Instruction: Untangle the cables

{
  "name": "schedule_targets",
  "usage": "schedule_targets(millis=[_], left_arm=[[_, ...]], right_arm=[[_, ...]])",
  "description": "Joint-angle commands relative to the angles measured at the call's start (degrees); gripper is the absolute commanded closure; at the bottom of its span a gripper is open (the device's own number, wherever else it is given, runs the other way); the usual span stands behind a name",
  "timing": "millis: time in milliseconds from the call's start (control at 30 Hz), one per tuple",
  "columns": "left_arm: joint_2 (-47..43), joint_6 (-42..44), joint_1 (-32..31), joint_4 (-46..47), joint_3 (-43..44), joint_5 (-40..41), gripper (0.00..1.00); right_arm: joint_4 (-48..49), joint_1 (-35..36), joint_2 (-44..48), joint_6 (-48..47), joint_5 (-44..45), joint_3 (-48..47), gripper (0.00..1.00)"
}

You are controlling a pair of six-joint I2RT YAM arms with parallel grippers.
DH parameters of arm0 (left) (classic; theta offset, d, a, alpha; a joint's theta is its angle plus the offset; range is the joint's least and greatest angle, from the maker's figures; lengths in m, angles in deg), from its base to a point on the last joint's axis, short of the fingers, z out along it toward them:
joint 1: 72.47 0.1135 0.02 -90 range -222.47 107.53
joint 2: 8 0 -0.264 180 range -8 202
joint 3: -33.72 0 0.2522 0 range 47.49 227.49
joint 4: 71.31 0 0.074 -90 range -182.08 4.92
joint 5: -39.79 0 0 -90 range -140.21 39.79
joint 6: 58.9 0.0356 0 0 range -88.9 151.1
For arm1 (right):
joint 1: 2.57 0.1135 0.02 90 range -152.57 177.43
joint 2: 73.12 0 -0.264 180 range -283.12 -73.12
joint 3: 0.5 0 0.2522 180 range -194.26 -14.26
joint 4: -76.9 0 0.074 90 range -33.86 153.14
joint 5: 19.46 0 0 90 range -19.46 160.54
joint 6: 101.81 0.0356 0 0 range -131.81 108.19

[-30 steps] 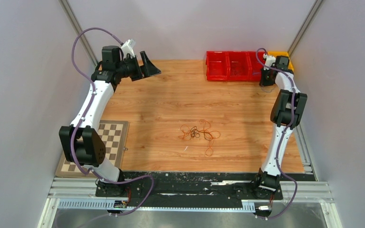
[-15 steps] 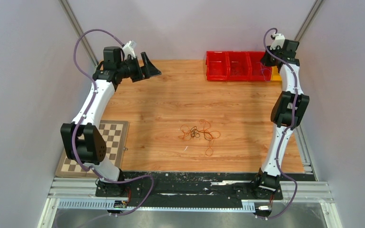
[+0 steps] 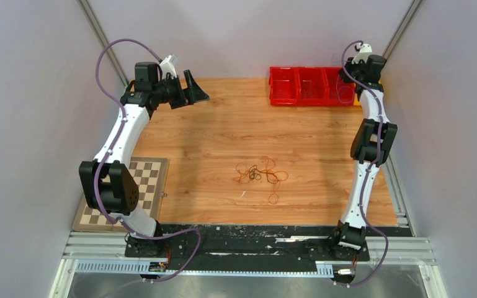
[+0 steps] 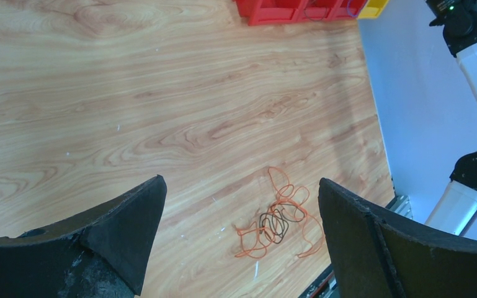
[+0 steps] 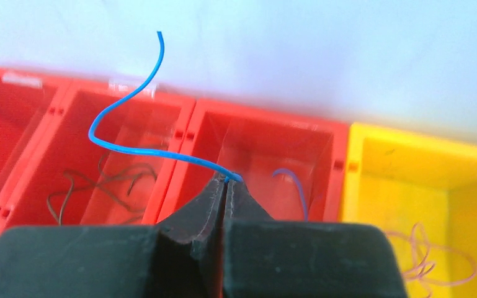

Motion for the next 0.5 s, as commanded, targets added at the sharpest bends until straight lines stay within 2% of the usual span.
schedule_targets(millis=[0, 200, 300, 467], left_arm=[[0.14, 2.06, 0.40, -0.69, 1.43, -0.30, 0.00], [1.98, 4.96, 0.36, -3.49, 3.09, 0.33, 0.00], [2.33, 5.91, 0.41, -4.97, 3.72, 0.64, 0.00], [2.09, 6.94, 0.42, -5.67, 3.52, 1.34, 0.00]], right_arm=[[15.83, 0.55, -1.42, 3.05, 1.17, -6.29, 1.00], [28.03, 1.31, -5.09, 5.33, 4.10, -5.92, 1.00], [29.53, 1.32, -6.12, 6.83, 4.42, -4.91, 1.00], [31.35, 0.89, -1.65, 2.46, 3.23, 7.35, 1.00]])
